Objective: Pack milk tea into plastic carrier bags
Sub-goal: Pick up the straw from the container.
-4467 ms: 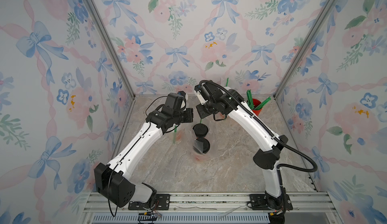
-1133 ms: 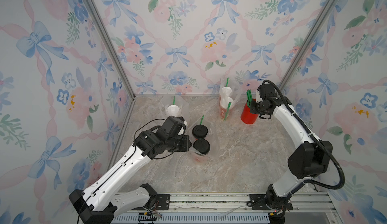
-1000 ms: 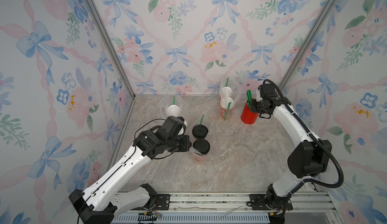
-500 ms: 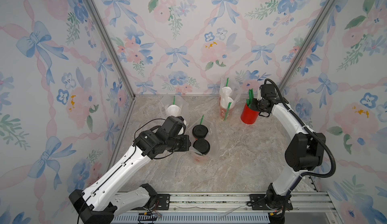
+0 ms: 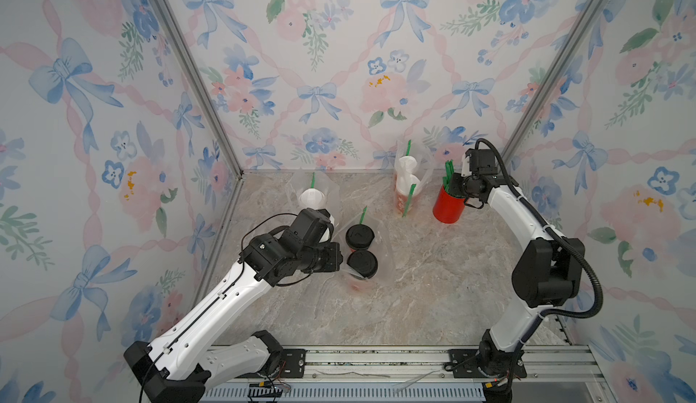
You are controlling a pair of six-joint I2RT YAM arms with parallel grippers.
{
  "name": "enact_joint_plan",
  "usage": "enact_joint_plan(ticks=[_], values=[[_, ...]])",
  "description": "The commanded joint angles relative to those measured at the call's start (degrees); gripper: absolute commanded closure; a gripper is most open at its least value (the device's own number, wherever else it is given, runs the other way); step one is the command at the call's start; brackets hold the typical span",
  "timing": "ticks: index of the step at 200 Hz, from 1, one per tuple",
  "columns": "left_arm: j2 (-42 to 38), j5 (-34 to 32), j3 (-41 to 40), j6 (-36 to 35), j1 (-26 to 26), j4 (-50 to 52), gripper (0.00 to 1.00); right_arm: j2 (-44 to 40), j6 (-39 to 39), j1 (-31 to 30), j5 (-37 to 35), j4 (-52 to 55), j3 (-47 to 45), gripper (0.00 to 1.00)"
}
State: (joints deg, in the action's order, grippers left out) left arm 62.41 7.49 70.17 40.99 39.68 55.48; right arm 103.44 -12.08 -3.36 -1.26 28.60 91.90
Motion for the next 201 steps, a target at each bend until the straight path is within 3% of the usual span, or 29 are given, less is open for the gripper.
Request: enact_joint_plan(ticks=[1,87,201], values=[[-0.78,-0.5,0.07,-0.7,-0.44,0.59,0.84,0.64,0.62,0.71,-0.26,-1.49,1.16,0.81],[-1.03,-0.54,0.32,-0.91,-1.06,0.59,0.86,-4.1,1.41,0.48,-2.41,-1.47,0.69,0.96],[-1.49,-0.59,0.14,-1.09,-1.8,0.59,0.89,-16.04,3.77,-2.77,-8.61,6.42,3.96,1.0]])
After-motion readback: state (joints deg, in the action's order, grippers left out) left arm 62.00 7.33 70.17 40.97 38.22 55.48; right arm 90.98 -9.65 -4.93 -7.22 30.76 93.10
